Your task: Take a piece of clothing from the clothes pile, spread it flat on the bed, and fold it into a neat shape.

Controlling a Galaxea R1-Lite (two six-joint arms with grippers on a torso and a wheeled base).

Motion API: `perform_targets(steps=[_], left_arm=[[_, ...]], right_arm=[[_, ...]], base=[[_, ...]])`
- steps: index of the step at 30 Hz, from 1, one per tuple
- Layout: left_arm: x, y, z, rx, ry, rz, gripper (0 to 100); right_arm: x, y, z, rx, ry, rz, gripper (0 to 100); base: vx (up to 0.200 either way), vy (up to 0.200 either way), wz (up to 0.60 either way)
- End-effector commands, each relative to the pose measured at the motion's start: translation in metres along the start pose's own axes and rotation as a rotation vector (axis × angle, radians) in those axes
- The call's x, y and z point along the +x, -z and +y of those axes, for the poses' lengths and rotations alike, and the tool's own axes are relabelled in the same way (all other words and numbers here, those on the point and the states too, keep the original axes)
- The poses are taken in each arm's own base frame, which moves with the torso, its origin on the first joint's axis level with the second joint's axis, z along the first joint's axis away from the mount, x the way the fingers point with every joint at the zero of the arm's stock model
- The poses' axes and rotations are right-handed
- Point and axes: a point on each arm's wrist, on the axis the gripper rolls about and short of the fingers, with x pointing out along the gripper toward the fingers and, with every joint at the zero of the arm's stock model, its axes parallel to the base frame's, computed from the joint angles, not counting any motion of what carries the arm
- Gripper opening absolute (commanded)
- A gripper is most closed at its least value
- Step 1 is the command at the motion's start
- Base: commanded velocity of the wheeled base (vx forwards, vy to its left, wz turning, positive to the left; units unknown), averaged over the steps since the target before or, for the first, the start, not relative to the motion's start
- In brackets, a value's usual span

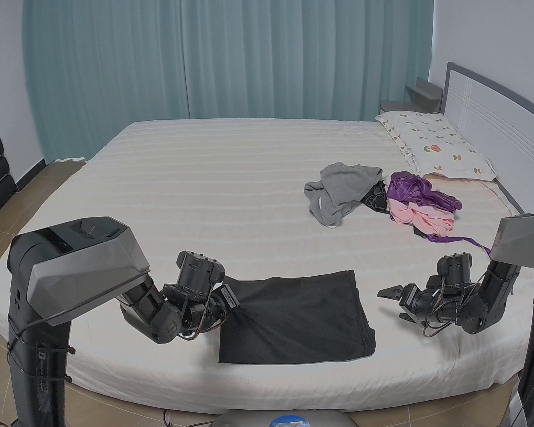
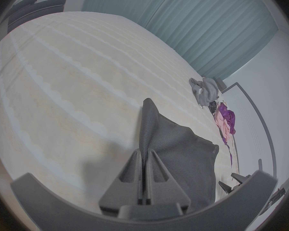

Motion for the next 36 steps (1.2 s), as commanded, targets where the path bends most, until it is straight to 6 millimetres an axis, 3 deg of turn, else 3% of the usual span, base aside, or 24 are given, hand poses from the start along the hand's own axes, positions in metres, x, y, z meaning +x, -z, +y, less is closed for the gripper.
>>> perform_targets(steps=[1, 36], left_arm=[[-0.0019, -0.0002, 0.0002, 0.0, -0.005, 0.003, 0], [-0.0043, 0.0016, -0.0006, -0.002, -0.034, 0.017, 0]], right_arm=[[0.0002, 0.0002, 0.0002, -0.001, -0.001, 0.001, 100], [0.0004, 0.0004, -0.0002, 0.0, 0.002, 0.0, 100]], base=[[0.0, 0.2, 0.0], [0.0, 0.2, 0.0]])
